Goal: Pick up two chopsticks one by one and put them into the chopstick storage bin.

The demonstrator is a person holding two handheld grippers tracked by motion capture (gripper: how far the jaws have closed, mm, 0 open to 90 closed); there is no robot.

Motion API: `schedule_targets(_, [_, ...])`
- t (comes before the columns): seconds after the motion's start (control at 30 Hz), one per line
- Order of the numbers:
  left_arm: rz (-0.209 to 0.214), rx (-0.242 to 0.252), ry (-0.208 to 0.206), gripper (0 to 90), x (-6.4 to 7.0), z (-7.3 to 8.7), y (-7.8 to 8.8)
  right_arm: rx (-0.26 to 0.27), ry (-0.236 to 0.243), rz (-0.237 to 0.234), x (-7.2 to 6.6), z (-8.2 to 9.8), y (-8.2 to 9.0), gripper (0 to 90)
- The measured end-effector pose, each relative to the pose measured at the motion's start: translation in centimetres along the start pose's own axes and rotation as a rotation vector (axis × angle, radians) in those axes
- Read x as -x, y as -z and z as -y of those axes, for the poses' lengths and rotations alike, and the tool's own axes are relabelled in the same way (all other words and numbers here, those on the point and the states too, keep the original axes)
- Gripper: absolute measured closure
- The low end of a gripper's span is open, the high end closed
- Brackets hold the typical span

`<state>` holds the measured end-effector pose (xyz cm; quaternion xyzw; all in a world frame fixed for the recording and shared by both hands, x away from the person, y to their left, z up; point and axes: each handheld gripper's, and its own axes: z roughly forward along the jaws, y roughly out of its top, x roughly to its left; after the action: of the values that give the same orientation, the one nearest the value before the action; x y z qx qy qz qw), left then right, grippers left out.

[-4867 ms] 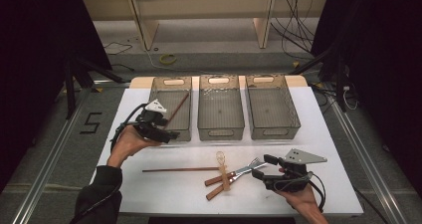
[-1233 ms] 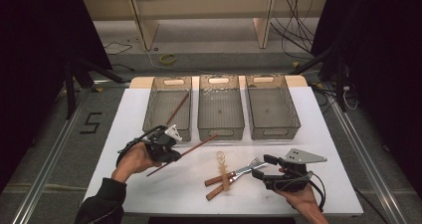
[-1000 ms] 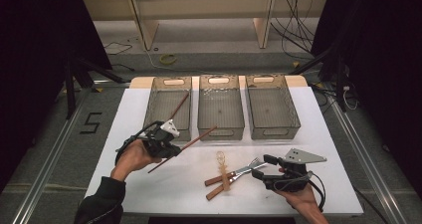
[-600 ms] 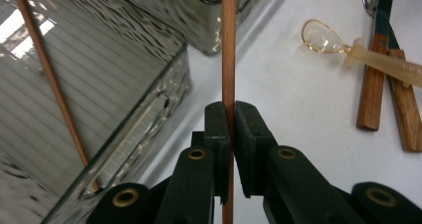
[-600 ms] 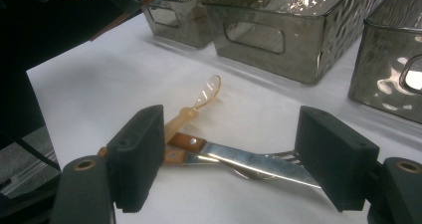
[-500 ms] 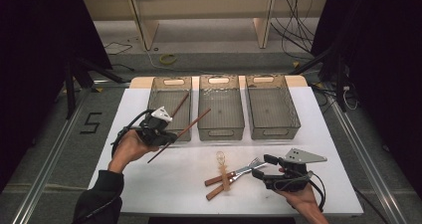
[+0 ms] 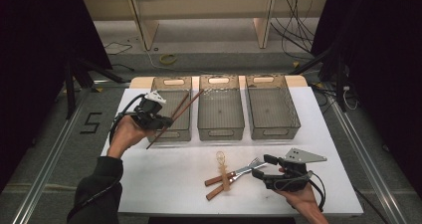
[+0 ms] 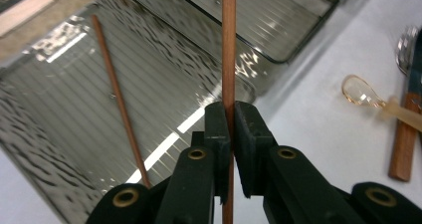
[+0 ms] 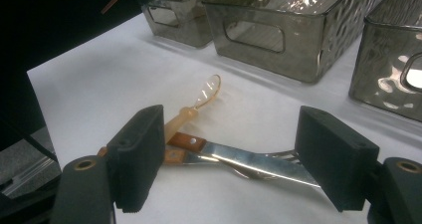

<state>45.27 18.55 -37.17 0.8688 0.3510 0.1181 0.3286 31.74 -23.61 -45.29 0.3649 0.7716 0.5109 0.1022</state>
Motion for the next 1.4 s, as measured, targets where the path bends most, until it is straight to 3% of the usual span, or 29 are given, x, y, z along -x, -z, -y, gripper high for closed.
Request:
schedule_targets(0.27, [-0.064,0.035,0.044,84.5,-1.7,-1.2,0.4,-0.001,-0.002,-0.002,0.0,0.0,0.0,28.8])
schedule_targets(0.53, [-0.100,0.054,0.081,84.4,-3.2,-2.2,0.2,-0.002,-0.003,-0.005,0.0,0.0,-0.1,28.8])
schedule_targets(1.1, [-0.153,0.078,0.152,84.4,-5.9,-2.7,-1.3,0.000,0.000,-0.009,0.0,0.0,0.0,28.8])
schedule_targets(1.4, [-0.153,0.094,0.183,84.4,-6.6,-2.2,-2.0,-0.003,-0.001,-0.010,0.0,0.0,-0.1,28.8])
